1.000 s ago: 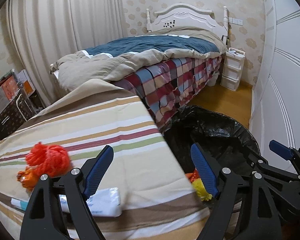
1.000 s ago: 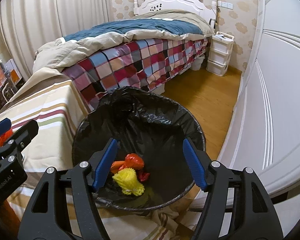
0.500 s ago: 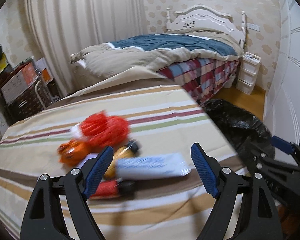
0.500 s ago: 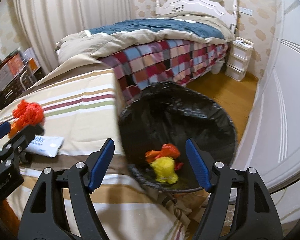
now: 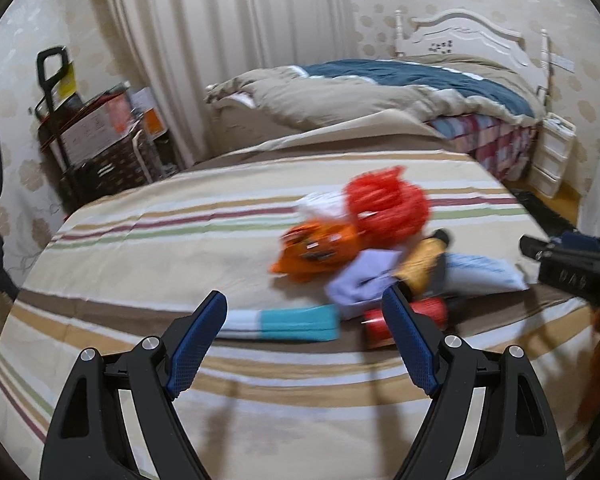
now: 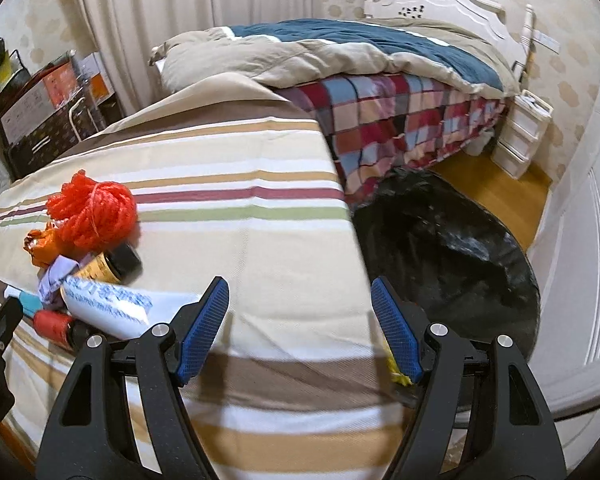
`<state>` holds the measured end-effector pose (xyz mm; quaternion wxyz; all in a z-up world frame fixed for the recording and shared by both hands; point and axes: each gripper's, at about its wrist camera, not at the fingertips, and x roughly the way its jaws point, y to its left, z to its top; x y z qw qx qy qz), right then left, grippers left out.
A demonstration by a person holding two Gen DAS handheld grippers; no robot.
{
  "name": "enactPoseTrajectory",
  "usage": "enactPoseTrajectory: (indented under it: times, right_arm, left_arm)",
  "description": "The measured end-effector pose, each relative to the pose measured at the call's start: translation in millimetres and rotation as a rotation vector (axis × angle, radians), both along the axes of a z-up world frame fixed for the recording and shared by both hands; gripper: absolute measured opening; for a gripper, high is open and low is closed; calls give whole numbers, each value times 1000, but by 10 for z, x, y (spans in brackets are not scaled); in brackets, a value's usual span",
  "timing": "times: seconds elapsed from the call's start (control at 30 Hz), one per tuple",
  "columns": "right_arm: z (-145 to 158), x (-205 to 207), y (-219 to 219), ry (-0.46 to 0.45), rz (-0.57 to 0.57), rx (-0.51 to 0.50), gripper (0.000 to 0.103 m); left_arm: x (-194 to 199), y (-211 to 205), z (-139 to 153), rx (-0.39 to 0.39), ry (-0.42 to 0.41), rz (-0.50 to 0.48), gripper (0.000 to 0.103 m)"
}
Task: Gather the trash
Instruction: 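Move both tools back over the bed toward the milk powder tube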
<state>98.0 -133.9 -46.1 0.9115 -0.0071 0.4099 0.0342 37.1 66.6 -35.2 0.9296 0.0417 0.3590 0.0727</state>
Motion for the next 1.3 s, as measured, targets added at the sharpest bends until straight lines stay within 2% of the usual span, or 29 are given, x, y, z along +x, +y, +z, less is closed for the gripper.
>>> enactPoseTrajectory:
  times: [0.3, 0.57, 1.0, 1.13, 1.3]
  right_arm:
    - [-67, 204, 194, 52, 5, -56, 73]
    - [-107, -78, 183, 68, 10, -71, 77]
    - [-122, -579, 306, 69, 57, -47, 77]
    - [-104, -649, 339, 60, 58, -65, 77]
    - [3, -697, 308, 21, 38, -35, 77]
  left_arm:
    - [-50, 274, -85, -22, 27, 48, 80]
    - [-89, 374, -101, -40, 31, 61, 80]
    - [-170, 555, -94, -45, 37, 93, 80]
    - [-205, 627, -98, -45, 38, 108, 80]
    - [-232, 706, -110, -54, 41, 125, 80]
